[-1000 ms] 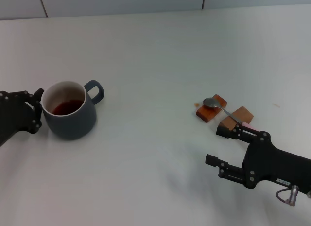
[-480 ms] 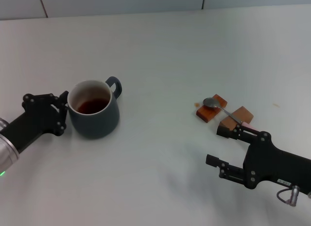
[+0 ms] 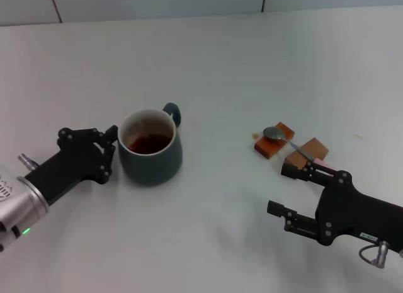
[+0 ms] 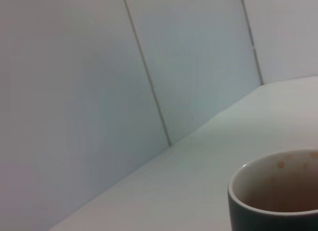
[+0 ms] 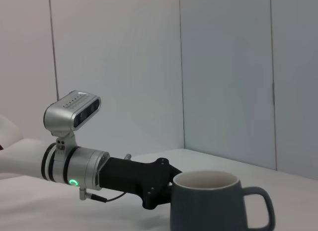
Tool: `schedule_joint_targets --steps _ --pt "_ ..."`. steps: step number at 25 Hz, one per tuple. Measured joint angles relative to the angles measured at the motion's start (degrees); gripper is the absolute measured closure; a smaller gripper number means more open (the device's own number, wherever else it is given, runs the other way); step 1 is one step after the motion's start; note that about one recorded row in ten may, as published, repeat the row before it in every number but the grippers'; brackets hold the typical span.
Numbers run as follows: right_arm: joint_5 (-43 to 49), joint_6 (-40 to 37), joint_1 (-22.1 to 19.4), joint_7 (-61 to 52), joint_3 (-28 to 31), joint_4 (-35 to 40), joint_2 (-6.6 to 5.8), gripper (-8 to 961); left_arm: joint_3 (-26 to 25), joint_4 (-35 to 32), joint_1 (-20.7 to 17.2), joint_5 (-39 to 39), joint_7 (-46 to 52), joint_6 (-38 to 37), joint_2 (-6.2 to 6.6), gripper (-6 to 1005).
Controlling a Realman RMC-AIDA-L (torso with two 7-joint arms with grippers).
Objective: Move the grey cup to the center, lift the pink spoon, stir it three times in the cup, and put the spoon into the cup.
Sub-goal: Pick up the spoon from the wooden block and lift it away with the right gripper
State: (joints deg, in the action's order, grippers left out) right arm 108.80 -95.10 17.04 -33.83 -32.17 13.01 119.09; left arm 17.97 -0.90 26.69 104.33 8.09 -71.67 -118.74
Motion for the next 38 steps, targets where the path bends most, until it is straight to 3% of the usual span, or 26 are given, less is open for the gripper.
schedule_joint_targets --steps 24,28,30,33,38 --pt "0.0 0.33 0.47 0.0 0.0 -0.01 0.0 238 0.43 6.04 1.63 1.25 0.57 -0.5 -0.07 943" --pt "0.0 0.39 0.4 0.0 0.0 -0.01 0.0 238 -1.63 3.54 0.63 0.9 6.12 -3.43 0.38 940" --pt "0.01 0.47 0.32 0.0 0.0 -0.01 0.0 238 -2.68 -3.77 -1.63 0.85 19.02 -10.39 0.62 939" --pt "0.01 0.55 0.29 0.0 0.02 -0.01 0.0 238 -2.7 -10.07 -4.32 0.85 29.26 -18.25 0.71 937" --pt "0.01 0.63 0.36 -0.01 0.49 -0.05 0.07 237 -2.39 -14.82 -8.51 1.03 37.0 -28.05 1.82 934"
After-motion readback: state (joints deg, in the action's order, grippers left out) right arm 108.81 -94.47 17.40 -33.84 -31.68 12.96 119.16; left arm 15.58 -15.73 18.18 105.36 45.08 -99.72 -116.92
